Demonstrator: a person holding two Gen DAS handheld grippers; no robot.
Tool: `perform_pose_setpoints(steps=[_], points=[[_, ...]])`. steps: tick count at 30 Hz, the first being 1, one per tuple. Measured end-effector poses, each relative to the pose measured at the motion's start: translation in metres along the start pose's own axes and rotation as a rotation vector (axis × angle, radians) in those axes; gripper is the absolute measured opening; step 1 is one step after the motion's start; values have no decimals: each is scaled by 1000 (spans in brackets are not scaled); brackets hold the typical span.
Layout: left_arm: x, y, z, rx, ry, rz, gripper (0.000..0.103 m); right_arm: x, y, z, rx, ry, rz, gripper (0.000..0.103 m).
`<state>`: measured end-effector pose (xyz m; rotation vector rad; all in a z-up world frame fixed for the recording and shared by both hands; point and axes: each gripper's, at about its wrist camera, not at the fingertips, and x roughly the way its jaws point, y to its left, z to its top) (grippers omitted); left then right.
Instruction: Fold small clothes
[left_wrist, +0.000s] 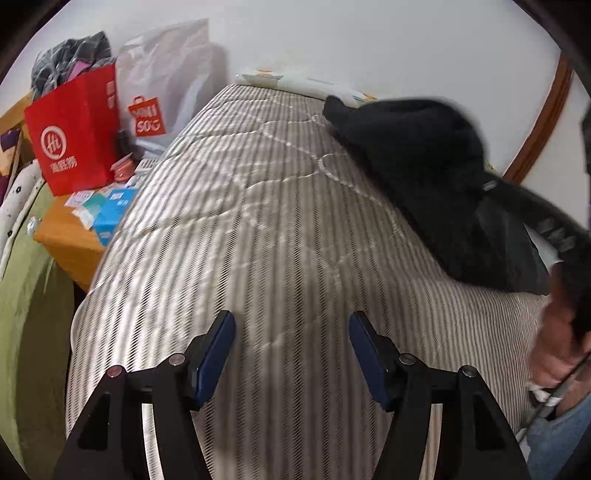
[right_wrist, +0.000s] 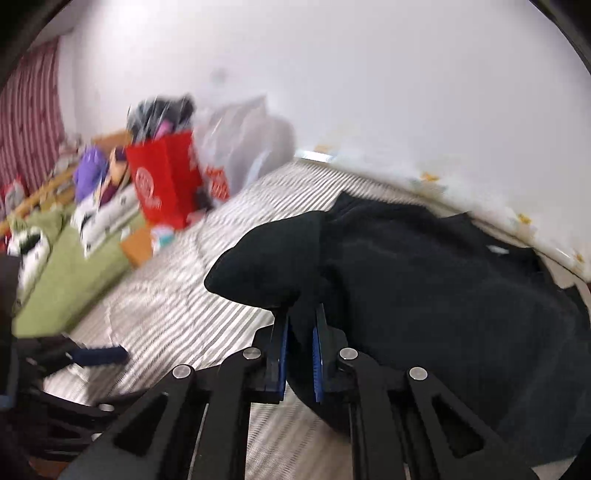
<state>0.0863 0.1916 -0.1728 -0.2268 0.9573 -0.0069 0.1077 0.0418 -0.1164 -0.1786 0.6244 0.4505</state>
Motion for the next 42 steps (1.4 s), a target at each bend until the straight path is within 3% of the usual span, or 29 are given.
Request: perform_pose_setpoints(steps=[8, 13, 17, 24, 28, 30, 32, 40, 42], points=[[17, -33, 12, 43, -4, 43, 62, -71, -92, 2, 192, -137, -35, 9], [25, -57, 16, 72, -6, 43, 62, -99, -152, -25, 314, -177, -61, 6], [31, -78, 17, 106, -7, 8, 62, -98, -200, -67, 432, -137, -83, 6], [33, -120, 17, 182, -7, -103, 62, -81, -231, -115, 515, -28, -76, 7], [32, -143, 16, 227, -5, -191, 70, -92, -233, -115, 518, -36, -57, 17], [32, -156, 14, 248, -9, -212, 71, -98, -232, -112, 503, -59, -49, 29], [37, -168, 14, 271, -3, -213, 72, -101, -233, -105, 494, -82, -37, 61], [61, -197, 23, 258, 50, -253, 73, -55, -253, -88, 535, -46, -50, 62], [68, -201, 27, 236, 54, -269, 74, -44, -257, -85, 552, -40, -43, 52]])
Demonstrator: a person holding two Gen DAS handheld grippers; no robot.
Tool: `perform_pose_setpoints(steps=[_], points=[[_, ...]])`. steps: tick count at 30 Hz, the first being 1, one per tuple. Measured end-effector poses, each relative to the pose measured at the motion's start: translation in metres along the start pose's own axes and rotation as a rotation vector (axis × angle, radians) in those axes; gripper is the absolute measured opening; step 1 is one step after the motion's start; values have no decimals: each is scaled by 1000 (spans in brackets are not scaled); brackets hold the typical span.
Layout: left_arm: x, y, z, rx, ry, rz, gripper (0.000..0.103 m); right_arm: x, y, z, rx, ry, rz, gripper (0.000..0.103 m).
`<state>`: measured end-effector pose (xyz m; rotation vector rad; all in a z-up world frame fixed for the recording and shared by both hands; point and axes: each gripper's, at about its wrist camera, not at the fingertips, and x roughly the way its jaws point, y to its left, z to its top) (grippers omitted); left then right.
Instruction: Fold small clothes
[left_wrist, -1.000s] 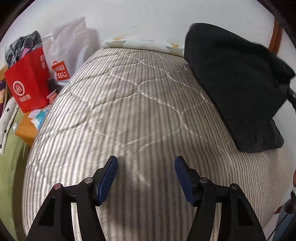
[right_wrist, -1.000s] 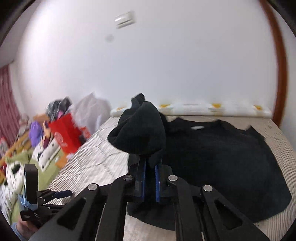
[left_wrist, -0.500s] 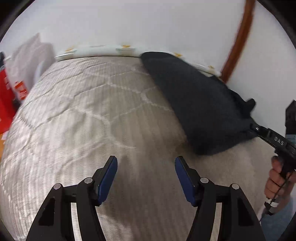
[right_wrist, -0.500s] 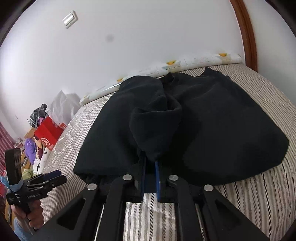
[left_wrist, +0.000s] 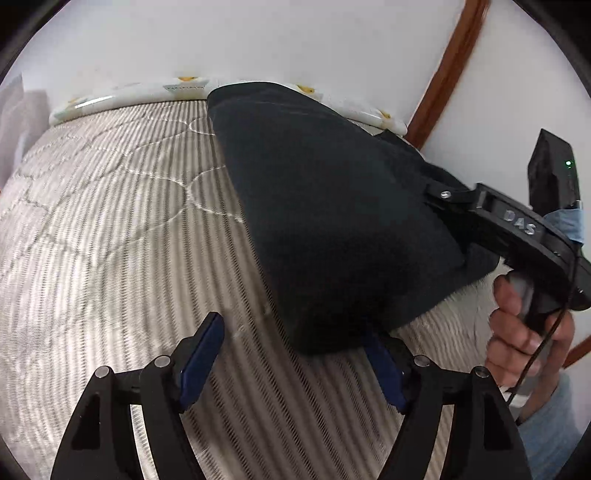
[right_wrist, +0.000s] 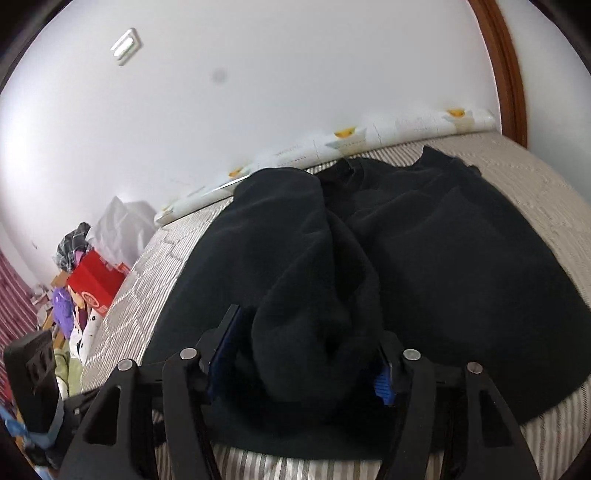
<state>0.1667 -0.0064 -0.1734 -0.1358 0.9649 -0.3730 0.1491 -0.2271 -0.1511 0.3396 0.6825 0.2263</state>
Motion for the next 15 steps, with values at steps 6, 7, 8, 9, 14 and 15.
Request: perform_pose_setpoints(steps=[6, 7, 8, 9, 14, 15], points=[[15, -20, 7, 60, -23, 118, 77, 8, 1, 9, -28, -4, 15, 19], [16, -22, 6, 69, -23, 141, 79, 5, -1, 11, -25, -16, 26, 18], [16, -24, 6, 70, -25, 154, 79, -2, -5, 14, -12, -37, 53, 17], [16, -26, 5, 69, -30, 164, 79, -8, -8, 17, -2, -54, 65, 16], [20, -32, 5, 91, -29, 175, 83, -58, -23, 30, -11, -213, 21, 15], [20, -32, 5, 90, -28, 163, 83, -72, -32, 32, 7, -247, 9, 15]])
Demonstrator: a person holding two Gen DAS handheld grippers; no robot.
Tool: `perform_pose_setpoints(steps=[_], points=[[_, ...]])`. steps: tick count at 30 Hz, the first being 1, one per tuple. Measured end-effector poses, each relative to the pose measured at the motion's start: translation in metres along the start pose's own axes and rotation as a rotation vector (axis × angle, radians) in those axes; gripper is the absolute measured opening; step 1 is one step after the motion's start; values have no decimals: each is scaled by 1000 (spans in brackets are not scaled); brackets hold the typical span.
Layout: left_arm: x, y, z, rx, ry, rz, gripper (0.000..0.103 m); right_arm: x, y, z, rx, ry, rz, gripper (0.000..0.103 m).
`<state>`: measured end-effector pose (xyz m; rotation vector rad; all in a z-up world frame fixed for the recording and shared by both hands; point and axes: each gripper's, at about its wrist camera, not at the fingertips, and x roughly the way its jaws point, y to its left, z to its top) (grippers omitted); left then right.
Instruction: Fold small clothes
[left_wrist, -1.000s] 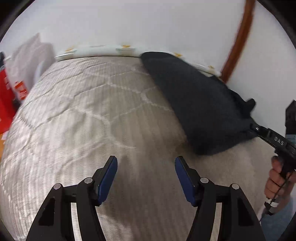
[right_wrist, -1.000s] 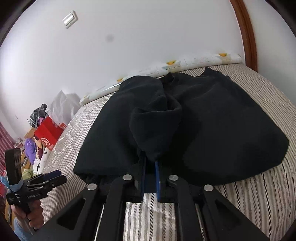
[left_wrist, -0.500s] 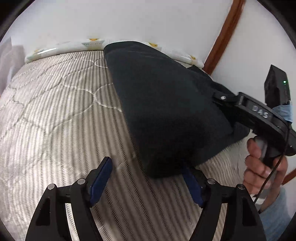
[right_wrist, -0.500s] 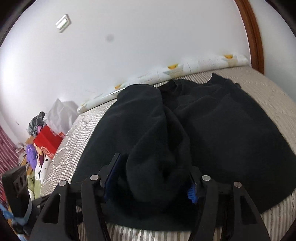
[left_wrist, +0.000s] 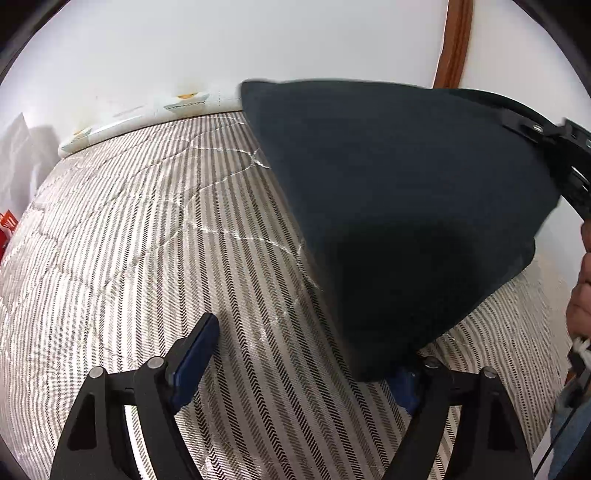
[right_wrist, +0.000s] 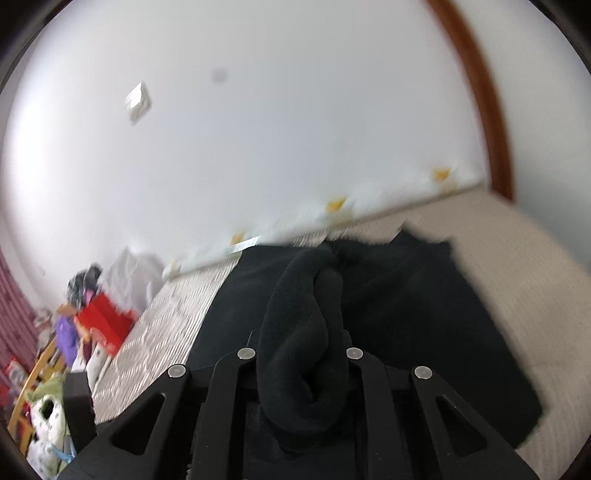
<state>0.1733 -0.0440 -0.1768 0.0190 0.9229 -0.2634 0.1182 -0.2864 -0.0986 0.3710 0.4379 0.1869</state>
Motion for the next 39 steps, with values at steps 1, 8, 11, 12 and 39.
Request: perform_pose_setpoints(steps=[1, 8, 11, 12, 39], points=[[0, -1, 1, -1, 0, -14, 84, -8, -7, 2, 22, -18, -5, 15], [0, -14, 0, 25, 7, -24, 80, -5, -45, -22, 60, 86, -142, 16], [-2, -15, 1, 18, 7, -47, 80, 0, -49, -31, 68, 123, -163, 18], [-3, -16, 2, 14, 5, -58, 80, 1, -49, -32, 70, 129, -166, 20], [-42, 20, -4, -127, -92, 12, 13, 51, -21, -45, 107, 253, -57, 15]])
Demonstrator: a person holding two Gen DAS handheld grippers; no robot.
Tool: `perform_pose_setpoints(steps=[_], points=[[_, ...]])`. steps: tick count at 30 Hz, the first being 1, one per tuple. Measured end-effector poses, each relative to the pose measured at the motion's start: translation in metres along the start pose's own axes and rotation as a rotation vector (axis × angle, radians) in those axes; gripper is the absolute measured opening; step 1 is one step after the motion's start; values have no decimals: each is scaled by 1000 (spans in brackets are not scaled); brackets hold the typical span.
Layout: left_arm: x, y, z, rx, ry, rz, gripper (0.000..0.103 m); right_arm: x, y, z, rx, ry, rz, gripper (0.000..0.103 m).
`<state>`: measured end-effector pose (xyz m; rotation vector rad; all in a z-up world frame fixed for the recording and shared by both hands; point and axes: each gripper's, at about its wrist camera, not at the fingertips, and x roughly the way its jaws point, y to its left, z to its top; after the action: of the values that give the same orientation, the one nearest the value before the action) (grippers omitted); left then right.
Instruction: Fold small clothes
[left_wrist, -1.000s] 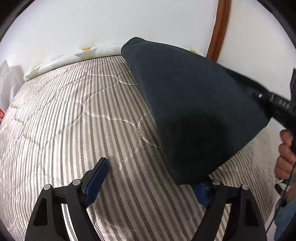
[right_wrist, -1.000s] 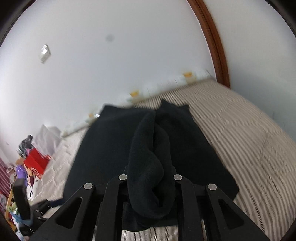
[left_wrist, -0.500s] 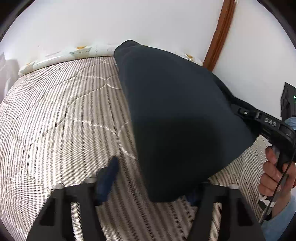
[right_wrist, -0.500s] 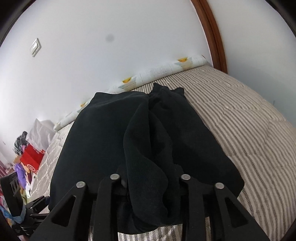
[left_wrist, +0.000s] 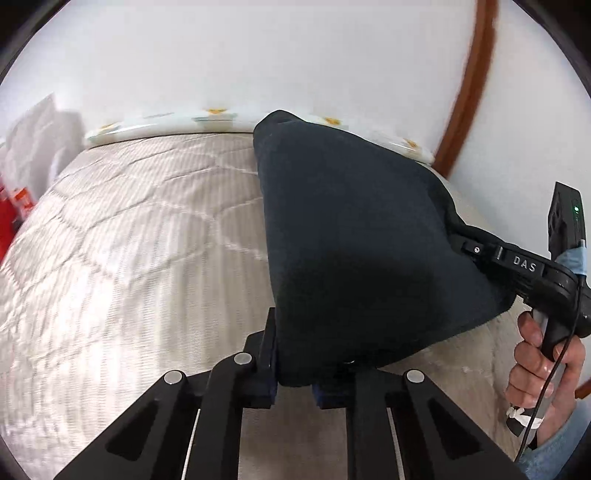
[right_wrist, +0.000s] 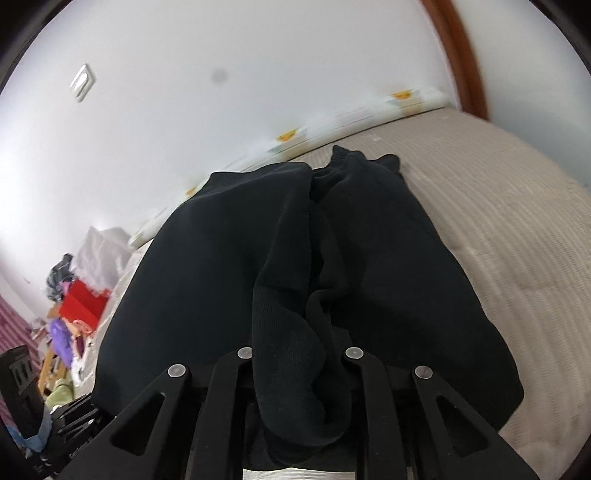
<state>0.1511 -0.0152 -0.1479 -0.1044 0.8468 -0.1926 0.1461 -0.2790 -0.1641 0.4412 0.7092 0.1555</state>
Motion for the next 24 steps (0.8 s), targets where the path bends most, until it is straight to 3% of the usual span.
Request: perform_pose_setpoints(steps=[6, 10, 15, 18, 20, 21, 24], points=[[-27, 58, -12, -63, 0, 56, 13, 26, 60, -11, -58, 50, 71, 15], [-29, 80, -16, -67, 15, 35, 13, 27, 91, -15, -130, 62, 100, 17], [-35, 84, -20, -52, 2, -18, 17, 8, 100, -13, -205, 5, 64, 37], [-32, 82, -21, -69, 9, -59, 31, 19, 98, -8, -194, 33, 37, 37], [-23, 78, -16, -64, 9, -73, 53, 29, 94, -6, -160, 48, 50, 37], [-21, 74, -14, -56, 5, -70, 59, 34, 93, -5, -142, 60, 60, 37], [-12, 59, -10, -8, 15, -26, 61, 44, 92, -2, -105, 74, 69, 34]])
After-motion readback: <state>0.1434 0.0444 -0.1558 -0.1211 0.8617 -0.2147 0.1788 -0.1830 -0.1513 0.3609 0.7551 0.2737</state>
